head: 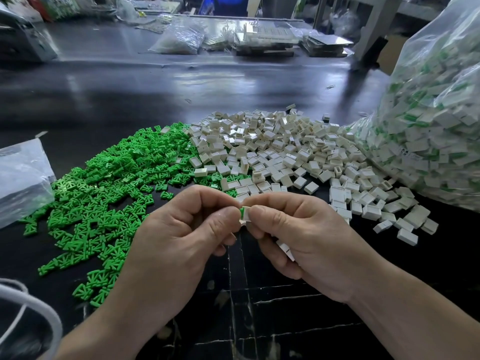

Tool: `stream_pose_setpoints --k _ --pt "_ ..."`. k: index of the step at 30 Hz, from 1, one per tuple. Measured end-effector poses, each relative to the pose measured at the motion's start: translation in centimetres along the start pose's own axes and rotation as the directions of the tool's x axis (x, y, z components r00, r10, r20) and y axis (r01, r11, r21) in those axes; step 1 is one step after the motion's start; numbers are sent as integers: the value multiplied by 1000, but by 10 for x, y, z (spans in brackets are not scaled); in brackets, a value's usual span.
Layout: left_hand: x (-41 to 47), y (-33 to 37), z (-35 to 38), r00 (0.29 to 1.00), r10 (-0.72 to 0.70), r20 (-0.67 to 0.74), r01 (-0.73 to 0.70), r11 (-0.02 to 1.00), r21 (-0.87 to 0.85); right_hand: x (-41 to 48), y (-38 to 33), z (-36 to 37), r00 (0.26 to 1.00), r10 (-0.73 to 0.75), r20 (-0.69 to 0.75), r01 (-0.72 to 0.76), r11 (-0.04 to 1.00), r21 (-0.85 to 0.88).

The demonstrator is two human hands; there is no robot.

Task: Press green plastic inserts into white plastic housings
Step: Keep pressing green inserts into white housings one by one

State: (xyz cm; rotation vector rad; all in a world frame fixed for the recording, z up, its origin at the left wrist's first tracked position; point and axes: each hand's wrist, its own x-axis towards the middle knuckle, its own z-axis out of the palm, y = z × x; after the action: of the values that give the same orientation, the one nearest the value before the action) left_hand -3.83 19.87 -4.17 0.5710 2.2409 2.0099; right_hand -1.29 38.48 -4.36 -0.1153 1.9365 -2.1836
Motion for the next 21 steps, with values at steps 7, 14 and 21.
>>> stream_pose_setpoints --k 7,14,21 --pt "2 2 3 924 -202 324 355 767 -534 -1 -2 2 992 57 116 -66 994 82" --pt "3 2 3 874 -189 447 459 619 -637 -3 -4 1 984 84 158 -103 988 118" --pt "3 3 4 879 -204 431 457 622 -636 -4 -7 1 981 83 174 -106 987 122"
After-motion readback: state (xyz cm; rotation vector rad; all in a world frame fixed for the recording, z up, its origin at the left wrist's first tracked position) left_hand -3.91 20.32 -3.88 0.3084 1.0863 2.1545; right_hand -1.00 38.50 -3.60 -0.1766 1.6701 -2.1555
